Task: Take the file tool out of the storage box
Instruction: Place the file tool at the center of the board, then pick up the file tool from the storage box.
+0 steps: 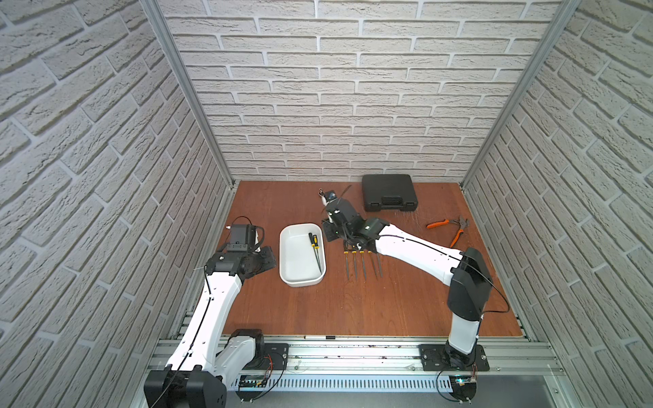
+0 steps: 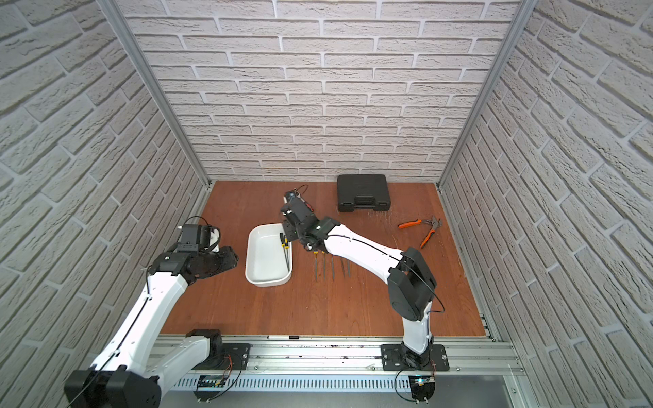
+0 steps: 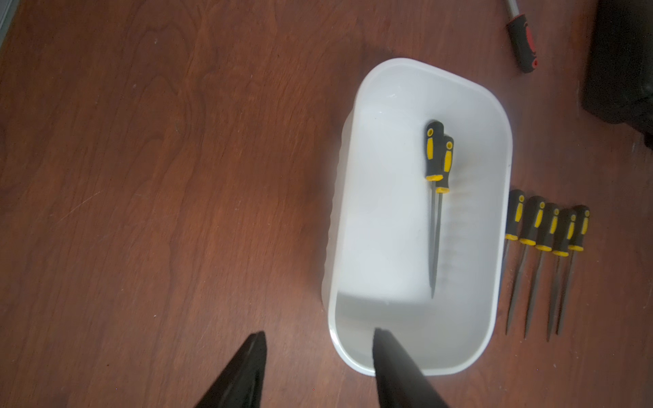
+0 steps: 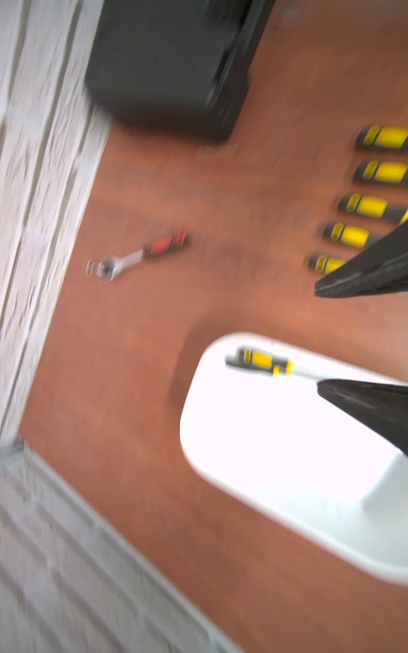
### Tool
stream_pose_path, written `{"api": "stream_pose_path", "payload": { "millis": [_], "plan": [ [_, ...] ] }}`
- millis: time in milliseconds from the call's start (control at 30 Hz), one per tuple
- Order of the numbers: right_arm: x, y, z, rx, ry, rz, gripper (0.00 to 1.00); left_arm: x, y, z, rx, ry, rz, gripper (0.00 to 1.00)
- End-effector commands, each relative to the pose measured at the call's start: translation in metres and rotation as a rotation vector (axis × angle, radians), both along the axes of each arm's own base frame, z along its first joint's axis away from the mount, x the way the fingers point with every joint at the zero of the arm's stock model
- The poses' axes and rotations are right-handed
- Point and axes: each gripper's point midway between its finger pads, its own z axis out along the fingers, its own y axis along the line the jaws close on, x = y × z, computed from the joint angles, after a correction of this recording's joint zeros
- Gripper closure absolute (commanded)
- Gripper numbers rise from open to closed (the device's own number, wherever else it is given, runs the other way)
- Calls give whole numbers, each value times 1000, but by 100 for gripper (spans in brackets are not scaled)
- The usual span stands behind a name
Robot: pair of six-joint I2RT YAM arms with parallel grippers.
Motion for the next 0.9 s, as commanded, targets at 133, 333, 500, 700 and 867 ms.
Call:
{"api": "stream_pose_path", "payload": {
  "millis": [133,333,500,700,867],
  "plan": [
    [6,53,-84,-149,167,62,55,-3,4,6,32,-24,-5,45],
    [27,67,-109,-216,151,47,54,-6,5,1,38,-11,-5,45],
    [35,69,-124,-274,151,45,53,-6,5,-2,42,-5,-8,45],
    [38,61,-142,-335,162,34,52,-7,5,-7,41,1,-5,45],
    [39,58,-153,-352,178,29,52,-7,5,-8,42,6,-5,45]
  ]
}}
